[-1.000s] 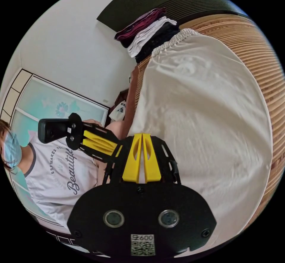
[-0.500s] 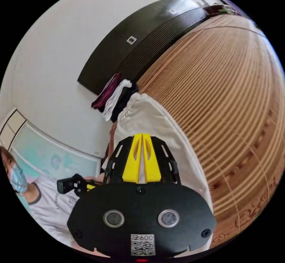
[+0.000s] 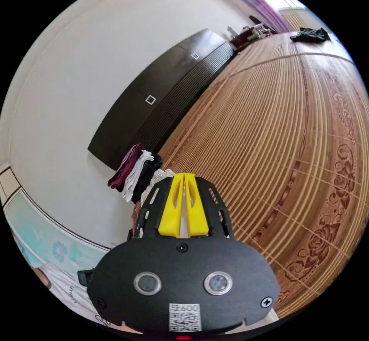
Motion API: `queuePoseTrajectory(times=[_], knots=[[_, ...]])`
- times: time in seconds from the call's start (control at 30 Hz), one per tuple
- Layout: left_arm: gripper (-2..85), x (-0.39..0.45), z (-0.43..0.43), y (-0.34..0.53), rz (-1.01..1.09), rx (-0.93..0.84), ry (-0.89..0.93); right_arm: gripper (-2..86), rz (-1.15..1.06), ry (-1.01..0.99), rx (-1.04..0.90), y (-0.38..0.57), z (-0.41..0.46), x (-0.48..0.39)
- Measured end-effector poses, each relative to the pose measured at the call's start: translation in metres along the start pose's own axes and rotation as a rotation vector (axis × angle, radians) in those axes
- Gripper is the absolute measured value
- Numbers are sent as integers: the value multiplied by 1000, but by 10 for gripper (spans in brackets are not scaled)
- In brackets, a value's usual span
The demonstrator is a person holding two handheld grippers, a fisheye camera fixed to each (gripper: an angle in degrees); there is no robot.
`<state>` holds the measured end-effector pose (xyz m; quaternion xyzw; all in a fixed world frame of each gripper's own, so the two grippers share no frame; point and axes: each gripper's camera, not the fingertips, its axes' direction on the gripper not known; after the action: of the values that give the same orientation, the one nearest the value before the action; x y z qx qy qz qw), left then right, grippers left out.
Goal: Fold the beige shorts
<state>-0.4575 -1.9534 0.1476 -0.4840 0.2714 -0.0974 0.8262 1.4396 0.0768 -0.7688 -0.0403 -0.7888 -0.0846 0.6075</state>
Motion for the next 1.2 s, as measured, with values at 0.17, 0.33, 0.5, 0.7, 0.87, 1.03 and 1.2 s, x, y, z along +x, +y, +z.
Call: queuePoseTrajectory(times=[0.17, 0.33, 0.5, 0.7, 0.87, 1.03, 1.2], knots=[[5, -14, -3, 2, 16, -4, 28, -8, -218, 113, -456, 51, -17, -35], [4, -27, -31, 0, 15, 203, 316, -8, -305, -22, -756, 121, -2, -75], [5, 1, 5, -26, 102, 5, 363, -8, -341, -137, -854, 144, 28, -102], [7, 14, 26, -11, 154, -5, 280, -8, -68, 27, -710, 73, 26, -46], [8, 26, 36, 2, 184, -4, 188, -8, 10, 360, -282, 10, -36, -42], [7, 34, 46, 15, 218, 5, 121, -9, -131, 65, -409, 17, -44, -85], [7, 37, 48, -1, 218, -130, 161, -8, -162, -208, -642, 63, -33, -115]])
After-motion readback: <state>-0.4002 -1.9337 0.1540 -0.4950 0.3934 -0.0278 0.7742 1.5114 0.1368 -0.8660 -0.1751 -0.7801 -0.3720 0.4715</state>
